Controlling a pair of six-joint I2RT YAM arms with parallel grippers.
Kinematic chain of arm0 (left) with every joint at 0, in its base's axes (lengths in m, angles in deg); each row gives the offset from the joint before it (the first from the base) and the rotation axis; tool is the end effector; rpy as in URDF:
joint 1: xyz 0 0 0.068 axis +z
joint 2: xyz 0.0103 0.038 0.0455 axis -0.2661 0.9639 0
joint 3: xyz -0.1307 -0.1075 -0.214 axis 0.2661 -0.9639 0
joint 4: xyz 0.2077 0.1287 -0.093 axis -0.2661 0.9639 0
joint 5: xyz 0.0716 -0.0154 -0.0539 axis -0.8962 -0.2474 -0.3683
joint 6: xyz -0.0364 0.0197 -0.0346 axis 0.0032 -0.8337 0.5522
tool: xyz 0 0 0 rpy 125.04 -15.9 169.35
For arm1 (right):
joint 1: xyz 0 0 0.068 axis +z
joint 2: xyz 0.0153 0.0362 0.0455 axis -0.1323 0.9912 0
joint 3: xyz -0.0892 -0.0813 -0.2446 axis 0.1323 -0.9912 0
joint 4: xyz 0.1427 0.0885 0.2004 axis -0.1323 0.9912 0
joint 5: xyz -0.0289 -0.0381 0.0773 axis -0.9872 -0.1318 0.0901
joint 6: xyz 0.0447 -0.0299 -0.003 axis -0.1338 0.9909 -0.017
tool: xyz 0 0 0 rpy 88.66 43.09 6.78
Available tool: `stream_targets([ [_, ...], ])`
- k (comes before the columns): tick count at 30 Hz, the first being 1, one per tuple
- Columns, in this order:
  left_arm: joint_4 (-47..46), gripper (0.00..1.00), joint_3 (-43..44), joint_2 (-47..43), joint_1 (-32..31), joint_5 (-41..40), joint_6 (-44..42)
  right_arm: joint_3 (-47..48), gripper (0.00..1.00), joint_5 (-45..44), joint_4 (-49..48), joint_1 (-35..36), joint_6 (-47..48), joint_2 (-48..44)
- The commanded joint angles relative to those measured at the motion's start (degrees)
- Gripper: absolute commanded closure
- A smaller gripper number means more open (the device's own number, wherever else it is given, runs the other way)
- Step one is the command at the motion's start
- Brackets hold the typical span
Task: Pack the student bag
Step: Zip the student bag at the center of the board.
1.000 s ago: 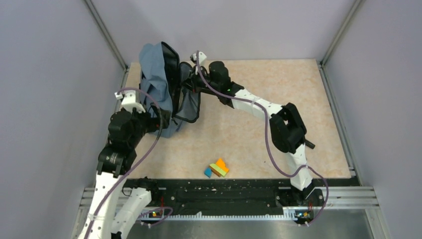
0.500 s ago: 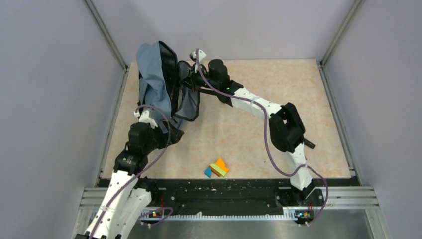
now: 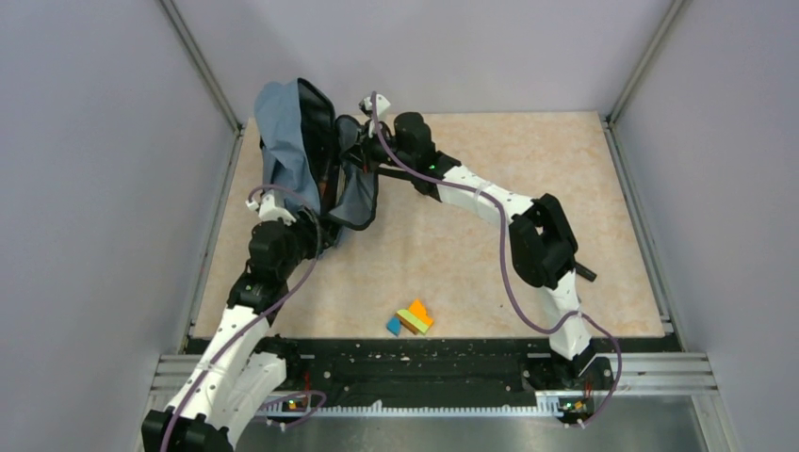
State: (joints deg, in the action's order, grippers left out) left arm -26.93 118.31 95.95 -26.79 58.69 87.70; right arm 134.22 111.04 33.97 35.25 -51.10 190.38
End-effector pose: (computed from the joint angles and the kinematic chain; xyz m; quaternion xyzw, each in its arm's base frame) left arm 0.1748 -0.0384 0.2568 -0.1921 0.7912 -0.2940 0.5006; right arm 0.3720 0.3633 0.3108 -0.3102 0.6683 0.4352 0.5175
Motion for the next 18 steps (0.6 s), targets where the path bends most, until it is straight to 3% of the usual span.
stream_targets([
  [1,-5.5,0.46,1.6,0.3,-0.2,-2.2,1.2,3.6,1.00,3.1,-8.0,0.6,-1.2,-1.5],
  [12,-5.1,1.00,1.7,-0.2,-0.2,-4.5,1.3,-3.8,1.00,2.6,-9.1,0.3,-3.0,-5.1],
  [15,-4.4,1.00,1.7,-1.4,-0.2,-4.6,1.2,-6.9,1.00,3.7,-10.7,-1.2,-7.3,-6.8],
  [18,-5.0,1.00,1.6,-3.0,-0.2,-4.6,0.8,-12.4,0.85,5.6,-14.8,-3.8,-12.4,-9.4],
])
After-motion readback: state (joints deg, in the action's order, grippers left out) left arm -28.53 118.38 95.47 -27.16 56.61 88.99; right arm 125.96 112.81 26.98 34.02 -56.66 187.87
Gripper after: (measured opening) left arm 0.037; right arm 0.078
